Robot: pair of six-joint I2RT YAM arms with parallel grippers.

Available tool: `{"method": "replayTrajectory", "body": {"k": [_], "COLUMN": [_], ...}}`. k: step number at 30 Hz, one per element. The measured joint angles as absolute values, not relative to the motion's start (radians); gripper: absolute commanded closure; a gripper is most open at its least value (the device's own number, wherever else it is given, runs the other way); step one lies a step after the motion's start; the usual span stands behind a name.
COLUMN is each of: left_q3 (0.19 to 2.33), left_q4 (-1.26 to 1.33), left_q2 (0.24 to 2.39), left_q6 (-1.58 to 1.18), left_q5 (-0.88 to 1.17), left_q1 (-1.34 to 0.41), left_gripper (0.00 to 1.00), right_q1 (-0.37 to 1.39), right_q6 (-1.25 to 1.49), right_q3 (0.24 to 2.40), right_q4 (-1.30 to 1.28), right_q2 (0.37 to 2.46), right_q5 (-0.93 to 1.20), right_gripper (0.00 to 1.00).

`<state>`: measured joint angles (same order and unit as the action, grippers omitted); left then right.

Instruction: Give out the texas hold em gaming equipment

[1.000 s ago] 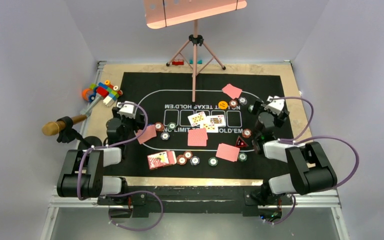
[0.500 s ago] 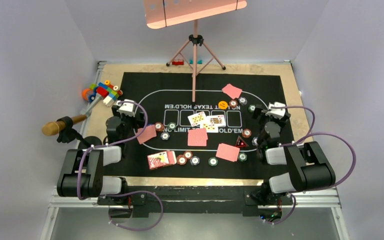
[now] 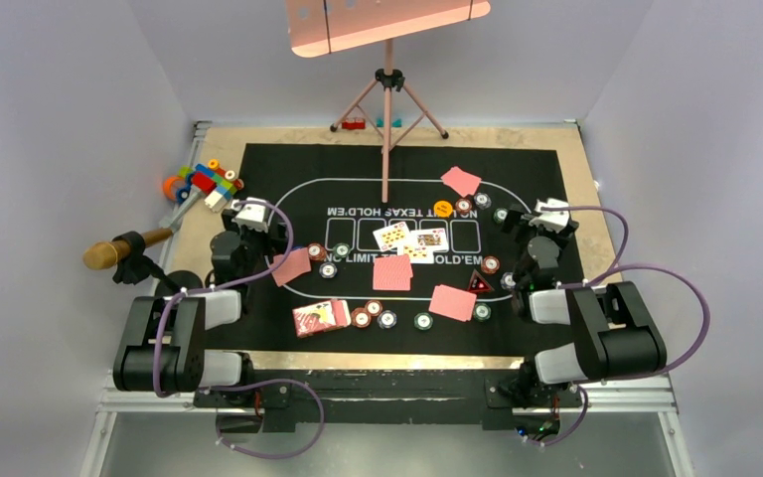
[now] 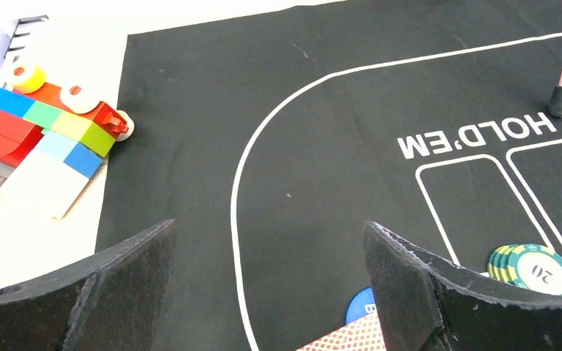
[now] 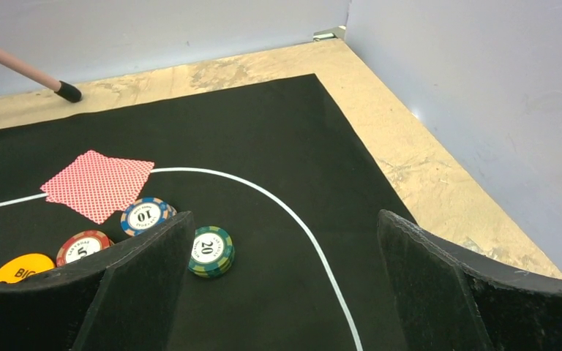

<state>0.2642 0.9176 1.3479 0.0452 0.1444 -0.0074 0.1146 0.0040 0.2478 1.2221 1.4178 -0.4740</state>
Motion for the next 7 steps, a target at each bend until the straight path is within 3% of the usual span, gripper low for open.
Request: {"method": "replayTrajectory", "body": {"k": [7], "left_q3": [0.27], "left_q4": [0.904], "left_q2": [1.348], "left_q6": [0.045], "left_q5": [0.14], "left_q1": [-0.007], "left_gripper": [0.0], "right_q1": [0.115], "right_q6": [0.008], "right_q3": [0.248], "right_q4": [1.22], "right_q2": [1.418], "right_q5": [-0.474], "right_gripper": [0.02]}}
